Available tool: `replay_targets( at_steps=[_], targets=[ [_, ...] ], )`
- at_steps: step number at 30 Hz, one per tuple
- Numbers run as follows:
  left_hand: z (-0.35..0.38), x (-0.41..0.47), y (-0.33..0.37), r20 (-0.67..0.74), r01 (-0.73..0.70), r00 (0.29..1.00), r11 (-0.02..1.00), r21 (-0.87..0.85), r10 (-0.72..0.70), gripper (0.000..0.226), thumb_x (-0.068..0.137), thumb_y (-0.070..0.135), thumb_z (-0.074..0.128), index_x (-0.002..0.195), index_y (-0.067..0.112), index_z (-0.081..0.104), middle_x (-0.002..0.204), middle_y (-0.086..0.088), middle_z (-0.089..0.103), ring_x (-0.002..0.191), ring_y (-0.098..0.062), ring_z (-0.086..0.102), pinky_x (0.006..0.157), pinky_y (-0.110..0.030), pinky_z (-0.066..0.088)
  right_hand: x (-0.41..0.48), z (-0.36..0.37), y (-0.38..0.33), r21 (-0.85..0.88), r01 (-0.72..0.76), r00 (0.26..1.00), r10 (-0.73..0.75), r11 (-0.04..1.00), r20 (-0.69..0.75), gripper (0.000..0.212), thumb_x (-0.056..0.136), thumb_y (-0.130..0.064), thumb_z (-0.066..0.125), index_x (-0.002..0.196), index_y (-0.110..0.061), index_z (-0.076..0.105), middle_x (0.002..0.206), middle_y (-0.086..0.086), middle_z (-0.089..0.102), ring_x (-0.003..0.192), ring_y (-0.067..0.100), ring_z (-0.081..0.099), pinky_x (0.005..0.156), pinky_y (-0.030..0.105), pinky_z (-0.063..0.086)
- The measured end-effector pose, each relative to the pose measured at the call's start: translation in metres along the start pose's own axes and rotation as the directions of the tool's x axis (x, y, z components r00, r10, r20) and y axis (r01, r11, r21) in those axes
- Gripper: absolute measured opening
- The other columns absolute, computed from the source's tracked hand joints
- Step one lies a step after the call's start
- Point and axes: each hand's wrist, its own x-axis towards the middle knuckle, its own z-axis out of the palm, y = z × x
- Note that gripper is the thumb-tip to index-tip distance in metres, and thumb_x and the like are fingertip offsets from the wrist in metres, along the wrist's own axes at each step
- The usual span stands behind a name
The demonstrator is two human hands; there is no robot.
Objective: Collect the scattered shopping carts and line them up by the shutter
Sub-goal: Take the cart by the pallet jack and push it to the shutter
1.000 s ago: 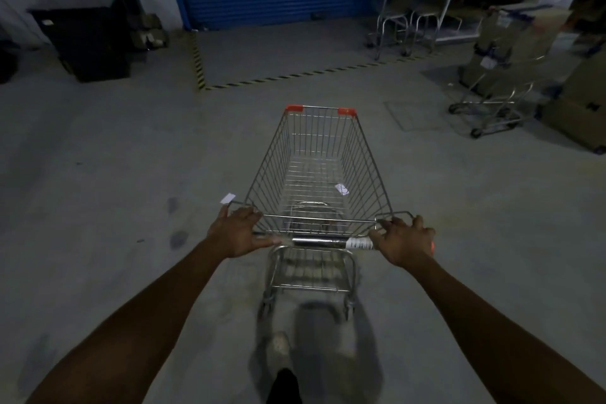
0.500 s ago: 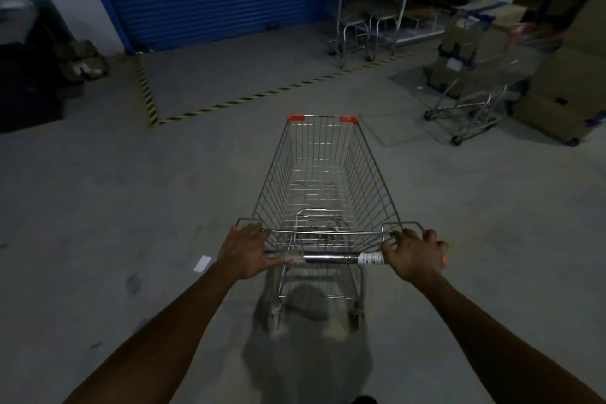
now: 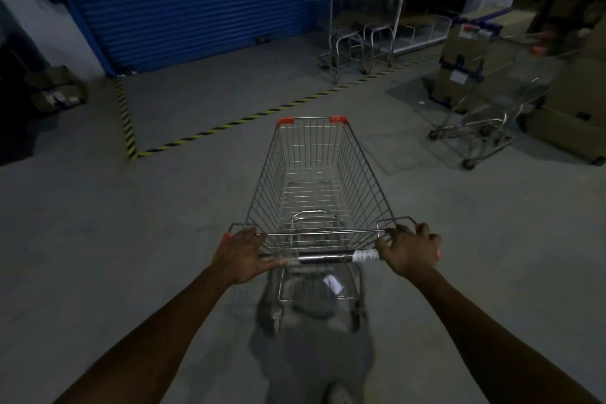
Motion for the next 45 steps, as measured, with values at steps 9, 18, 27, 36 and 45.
replay_targets(
  at_steps=[9, 18, 27, 36, 45],
  targets=[
    [-0.053, 0.177, -0.017, -0.014, -0.026, 1.000, 0.998, 0.058, 0.027, 0.118, 0.064, 0.103, 0.003, 0.156, 0.033, 0.027, 0.161, -0.004, 0.031, 0.147, -0.023, 0.027, 0.119, -0.046, 0.019, 0.188, -0.028, -0.011, -0.009, 0.028, 0.999, -0.027, 1.000, 0.037, 0.061, 0.094, -0.067, 0.024, 0.134, -0.034, 0.057, 0.135, -0.006, 0.060, 0.127, 0.034, 0.039, 0.088, 0.042, 0.040],
    [-0.121, 0.387, -0.040, -0.003, -0.011, 1.000, 1.000, 0.001, 0.011, 0.137, 0.046, 0.108, -0.001, 0.158, 0.033, 0.021, 0.165, -0.004, 0.023, 0.150, -0.022, 0.025, 0.121, -0.043, 0.017, 0.403, -0.047, -0.025, 0.002, 0.004, 1.000, -0.004, 1.000, -0.011, 0.076, 0.085, -0.069, 0.012, 0.135, -0.035, 0.058, 0.134, -0.007, 0.061, 0.128, 0.033, 0.041, 0.090, 0.042, 0.035],
    [-0.199, 0.608, -0.062, 0.001, -0.061, 0.998, 0.998, -0.013, 0.061, 0.146, 0.036, 0.108, -0.010, 0.153, 0.032, 0.032, 0.158, -0.006, 0.035, 0.144, -0.024, 0.034, 0.117, -0.045, 0.025, 0.629, -0.085, -0.040, 0.056, -0.020, 0.999, 0.019, 0.998, 0.030, 0.085, 0.079, -0.074, 0.006, 0.143, -0.039, 0.050, 0.149, -0.009, 0.049, 0.146, 0.036, 0.026, 0.107, 0.046, 0.028],
    [-0.253, 0.802, -0.067, 0.013, -0.023, 1.000, 0.999, -0.044, 0.024, 0.144, 0.038, 0.108, -0.005, 0.157, 0.033, 0.024, 0.161, -0.003, 0.028, 0.145, -0.023, 0.029, 0.118, -0.044, 0.022, 0.833, -0.112, -0.037, -0.002, -0.013, 0.998, 0.014, 1.000, 0.069, 0.063, 0.094, -0.070, 0.025, 0.142, -0.039, 0.050, 0.148, -0.010, 0.050, 0.144, 0.036, 0.029, 0.104, 0.045, 0.031],
    [-0.322, 1.016, -0.052, 0.026, 0.029, 0.999, 0.997, -0.065, -0.028, 0.134, 0.045, 0.110, 0.005, 0.155, 0.037, 0.026, 0.162, 0.000, 0.028, 0.146, -0.021, 0.029, 0.119, -0.044, 0.021, 1.073, -0.145, -0.021, 0.026, 0.043, 0.996, -0.045, 0.999, 0.074, 0.064, 0.094, -0.070, 0.022, 0.141, -0.038, 0.051, 0.146, -0.009, 0.052, 0.139, 0.035, 0.031, 0.102, 0.045, 0.031]
  ],
)
